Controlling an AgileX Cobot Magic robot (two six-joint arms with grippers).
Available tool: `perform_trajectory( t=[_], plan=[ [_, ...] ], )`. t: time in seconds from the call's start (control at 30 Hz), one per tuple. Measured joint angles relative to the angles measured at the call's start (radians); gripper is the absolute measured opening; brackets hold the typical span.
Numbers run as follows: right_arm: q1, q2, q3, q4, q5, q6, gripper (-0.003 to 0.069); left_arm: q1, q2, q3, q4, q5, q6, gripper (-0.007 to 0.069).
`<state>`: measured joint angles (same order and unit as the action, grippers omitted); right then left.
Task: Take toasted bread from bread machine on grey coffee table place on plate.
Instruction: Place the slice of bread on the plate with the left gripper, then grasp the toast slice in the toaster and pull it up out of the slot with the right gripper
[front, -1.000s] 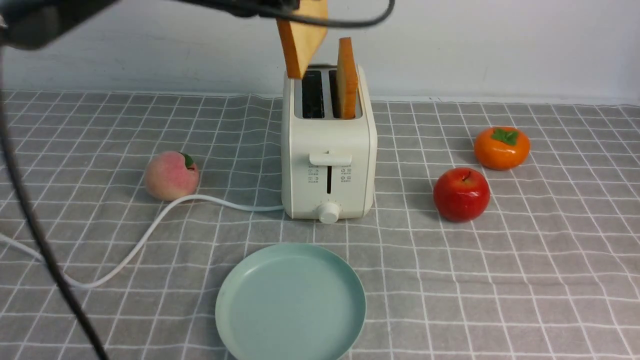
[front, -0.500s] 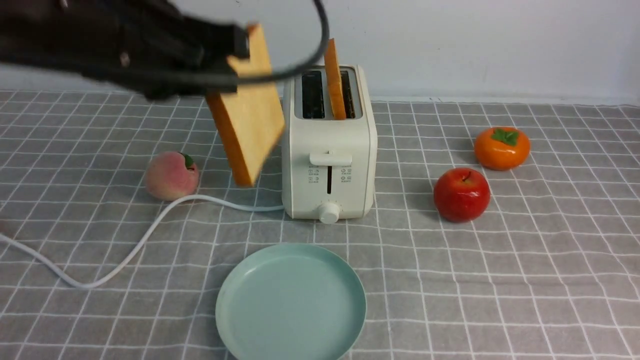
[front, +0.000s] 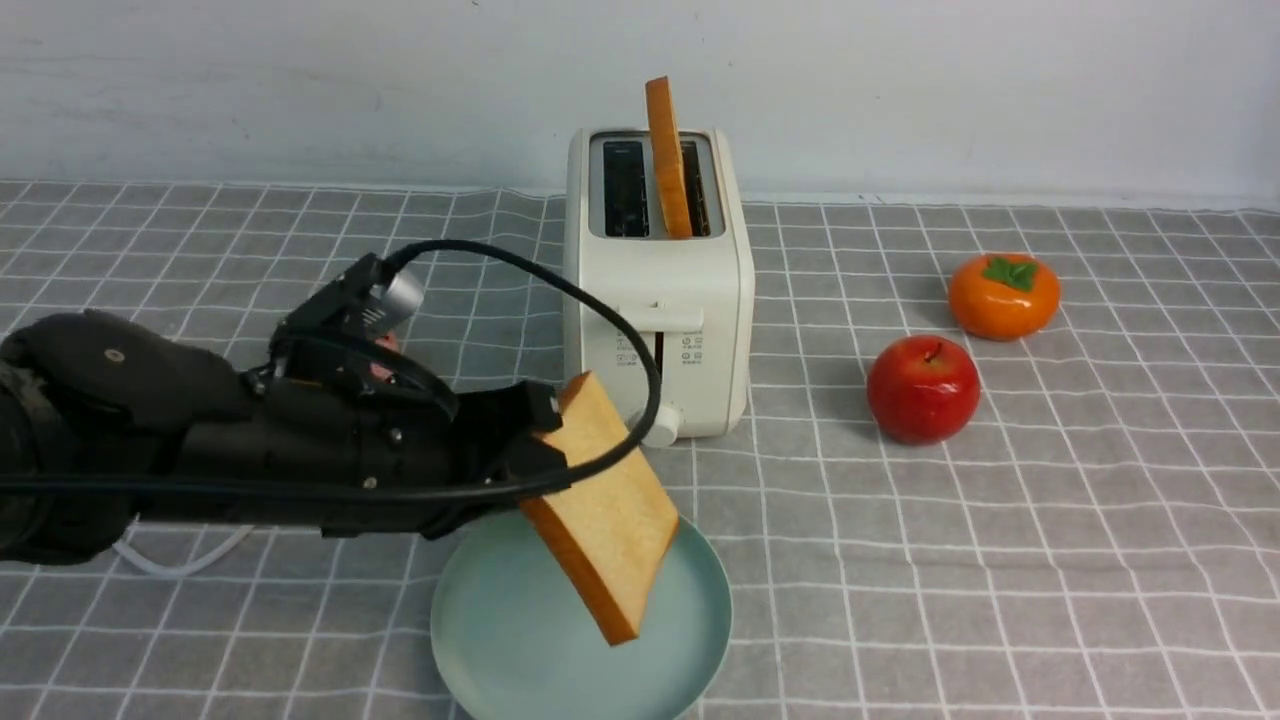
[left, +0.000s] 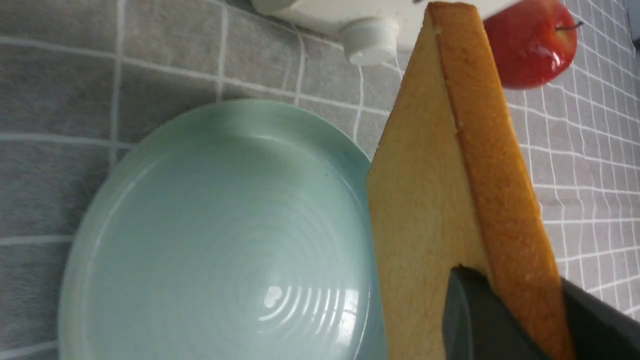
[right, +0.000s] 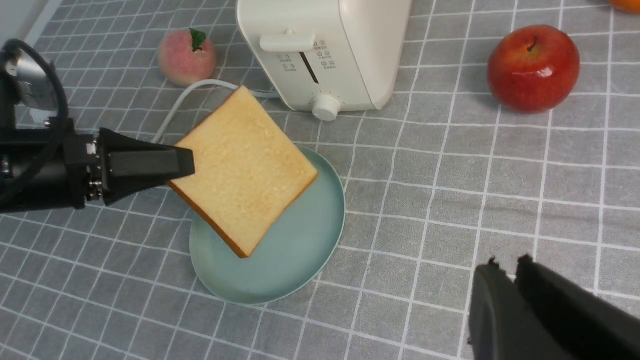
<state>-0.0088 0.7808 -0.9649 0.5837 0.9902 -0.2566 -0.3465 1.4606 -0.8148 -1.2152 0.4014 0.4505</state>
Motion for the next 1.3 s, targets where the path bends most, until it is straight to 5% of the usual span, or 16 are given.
perform_trajectory(
  t=[0.33,0.6,0.83,1.07,1.2,1.3],
  plan=[
    [0.0,0.0,0.0,0.004,0.0,0.0,0.0076,0.0,0.138,0.0,-0.095,0.019,0.084,0.0114],
    [0.0,0.0,0.0,0.016,-0.001,0.0,0.0081,0.0,0.123,0.0,0.028,0.04,0.083,0.0328],
    [0.0,0.03,-0.044,0.008,-0.025,0.049,0.0086,0.0,-0.037,0.0,0.444,0.071,-0.207,0.0294],
    [0.015,0.238,-0.257,-0.028,0.06,0.094,0.0089,0.0,-0.246,0.0,1.102,0.265,-0.743,0.0035],
    [0.12,0.388,-0.36,-0.064,0.07,0.099,0.0091,0.0,-0.388,0.005,1.332,0.403,-0.929,-0.0014],
    [0.237,0.491,-0.429,-0.139,0.035,0.139,0.0097,0.0,-0.499,0.008,1.39,0.441,-0.97,-0.0014]
  ],
)
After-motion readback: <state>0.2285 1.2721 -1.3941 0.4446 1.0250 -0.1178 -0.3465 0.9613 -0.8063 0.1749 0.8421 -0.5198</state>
